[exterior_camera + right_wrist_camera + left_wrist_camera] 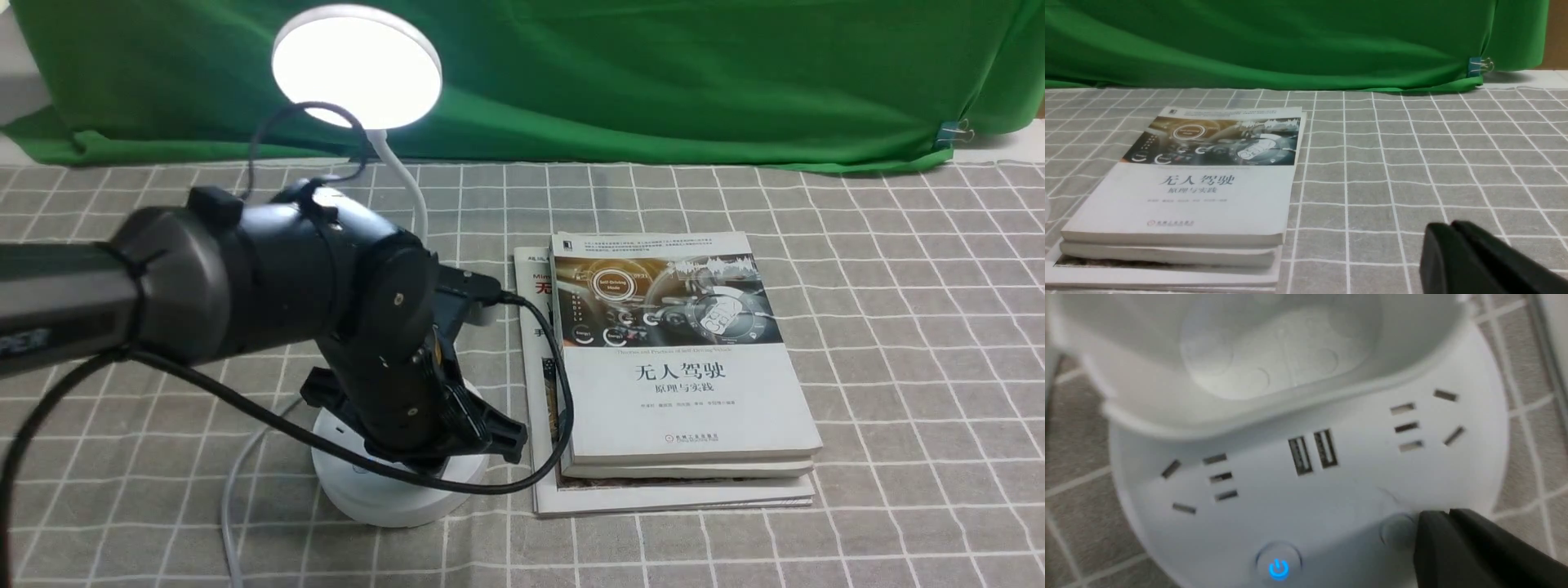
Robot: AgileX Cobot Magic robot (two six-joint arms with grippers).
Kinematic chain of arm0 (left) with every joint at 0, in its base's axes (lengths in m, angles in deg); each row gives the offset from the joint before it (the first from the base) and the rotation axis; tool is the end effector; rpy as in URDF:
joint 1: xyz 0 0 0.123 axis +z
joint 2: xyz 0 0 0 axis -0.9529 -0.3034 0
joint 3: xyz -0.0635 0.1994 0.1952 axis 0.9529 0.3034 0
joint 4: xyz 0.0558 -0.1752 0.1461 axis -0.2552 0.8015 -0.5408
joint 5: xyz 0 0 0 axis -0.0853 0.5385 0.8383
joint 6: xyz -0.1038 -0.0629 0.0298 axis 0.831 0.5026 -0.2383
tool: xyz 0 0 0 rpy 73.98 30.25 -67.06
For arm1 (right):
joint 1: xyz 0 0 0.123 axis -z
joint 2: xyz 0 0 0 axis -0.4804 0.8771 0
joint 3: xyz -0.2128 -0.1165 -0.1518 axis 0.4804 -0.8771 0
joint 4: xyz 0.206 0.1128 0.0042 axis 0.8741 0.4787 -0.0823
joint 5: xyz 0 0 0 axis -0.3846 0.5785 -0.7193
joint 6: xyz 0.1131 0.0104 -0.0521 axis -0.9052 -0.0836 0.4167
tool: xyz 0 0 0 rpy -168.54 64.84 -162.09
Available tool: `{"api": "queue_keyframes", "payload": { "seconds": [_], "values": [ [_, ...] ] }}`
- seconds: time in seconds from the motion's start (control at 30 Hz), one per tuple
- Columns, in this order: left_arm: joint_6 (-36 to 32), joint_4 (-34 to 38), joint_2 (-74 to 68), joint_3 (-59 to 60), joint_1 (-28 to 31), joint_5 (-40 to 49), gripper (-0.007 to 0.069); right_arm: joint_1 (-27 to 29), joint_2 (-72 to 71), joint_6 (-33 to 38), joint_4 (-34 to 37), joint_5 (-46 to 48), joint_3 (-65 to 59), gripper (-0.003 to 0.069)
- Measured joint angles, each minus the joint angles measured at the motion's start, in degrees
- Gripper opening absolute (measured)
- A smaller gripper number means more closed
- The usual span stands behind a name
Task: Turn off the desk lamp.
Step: Use the left arm to press the button switch on the lamp holder
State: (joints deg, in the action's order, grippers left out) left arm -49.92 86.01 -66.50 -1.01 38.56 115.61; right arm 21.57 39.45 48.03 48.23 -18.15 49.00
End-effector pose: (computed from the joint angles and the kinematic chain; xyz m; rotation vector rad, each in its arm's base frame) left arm 0.2760 -0.1860 0.1643 0.5512 2.8805 -0.1420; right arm 0.0705 0.0098 0.1876 -0.0974 1.6925 0.1117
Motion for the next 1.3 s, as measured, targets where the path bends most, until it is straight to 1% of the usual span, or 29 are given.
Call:
{"api": "queue_keyframes", "payload": {
  "seconds": [0.2,0.57,0.97,1.3],
  "values": [
    [0.1,0.2,-0.4,1.0,0.0,-3.6,0.0001,0.0,0.0,0.0,0.0,0.0,0.0,0.0036],
    [0.4,0.1,4.9,2.2,-0.1,-3.0,0.0001,0.0,0.0,0.0,0.0,0.0,0.0,0.0036],
    [0.9,-0.7,0.2,2.1,-0.1,-4.8,0.0001,0.0,0.0,0.0,0.0,0.0,0.0,0.0036],
    [0.9,-0.7,2.7,2.5,-0.2,-4.4,0.0001,0.0,0.0,0.0,0.0,0.0,0.0,0.0036]
  ]
}}
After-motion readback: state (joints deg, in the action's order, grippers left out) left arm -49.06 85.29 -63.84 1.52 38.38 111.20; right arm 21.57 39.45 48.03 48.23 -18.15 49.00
